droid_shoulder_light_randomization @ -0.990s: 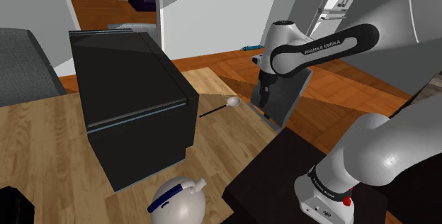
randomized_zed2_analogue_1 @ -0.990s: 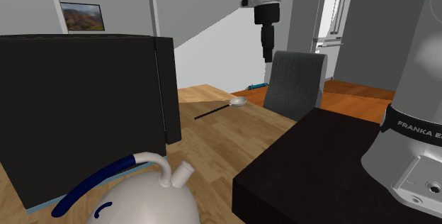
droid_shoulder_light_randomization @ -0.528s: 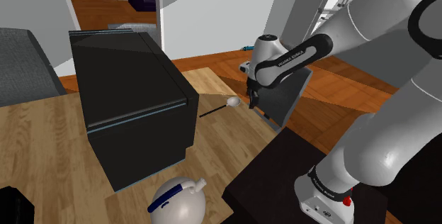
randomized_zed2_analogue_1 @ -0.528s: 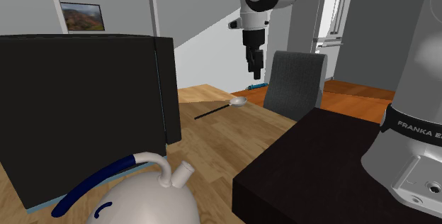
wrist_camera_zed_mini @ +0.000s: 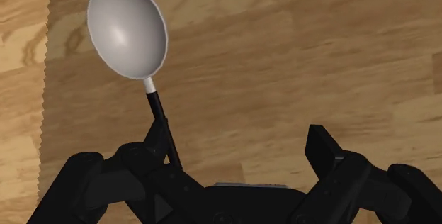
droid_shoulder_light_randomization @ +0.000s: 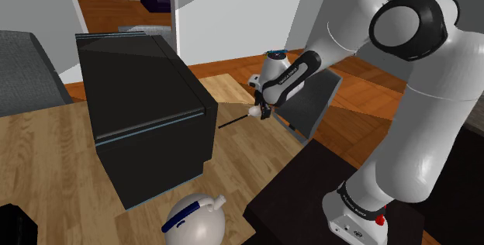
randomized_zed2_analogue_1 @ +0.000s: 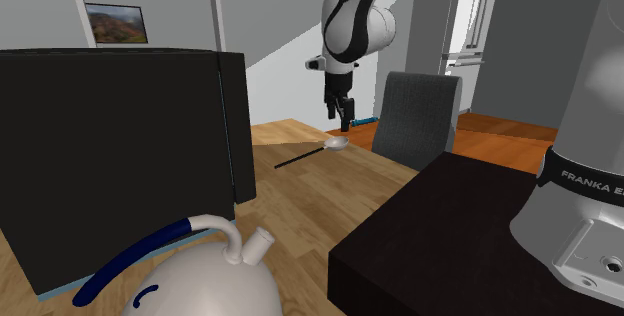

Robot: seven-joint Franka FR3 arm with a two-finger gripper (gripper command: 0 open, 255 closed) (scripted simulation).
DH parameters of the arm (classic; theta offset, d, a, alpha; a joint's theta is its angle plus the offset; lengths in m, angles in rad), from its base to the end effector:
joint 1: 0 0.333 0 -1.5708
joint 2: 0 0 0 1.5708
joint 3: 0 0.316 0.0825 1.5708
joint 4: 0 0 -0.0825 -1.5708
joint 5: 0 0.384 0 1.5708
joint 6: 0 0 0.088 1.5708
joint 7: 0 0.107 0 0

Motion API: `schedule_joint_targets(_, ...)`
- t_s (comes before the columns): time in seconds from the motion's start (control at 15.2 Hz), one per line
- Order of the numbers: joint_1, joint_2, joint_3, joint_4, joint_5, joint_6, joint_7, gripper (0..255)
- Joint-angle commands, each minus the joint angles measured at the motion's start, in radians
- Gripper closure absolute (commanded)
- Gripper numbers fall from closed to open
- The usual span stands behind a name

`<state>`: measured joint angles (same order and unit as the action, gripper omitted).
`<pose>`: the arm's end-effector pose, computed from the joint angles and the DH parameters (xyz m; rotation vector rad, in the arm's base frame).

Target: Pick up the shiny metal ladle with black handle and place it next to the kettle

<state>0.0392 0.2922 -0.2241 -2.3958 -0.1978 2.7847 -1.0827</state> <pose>0.5027 -0.0884 0.2076 2.5373 1.5423 -0.0075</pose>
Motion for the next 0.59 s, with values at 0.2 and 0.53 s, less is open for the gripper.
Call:
schedule_joint_targets(0.2,-0.037,0.19,0.05,0.141,-0.015,0.109,-0.123,0)
schedule_joint_targets(0.53,-0.063,0.349,0.085,0.282,-0.046,0.171,-0.201,0)
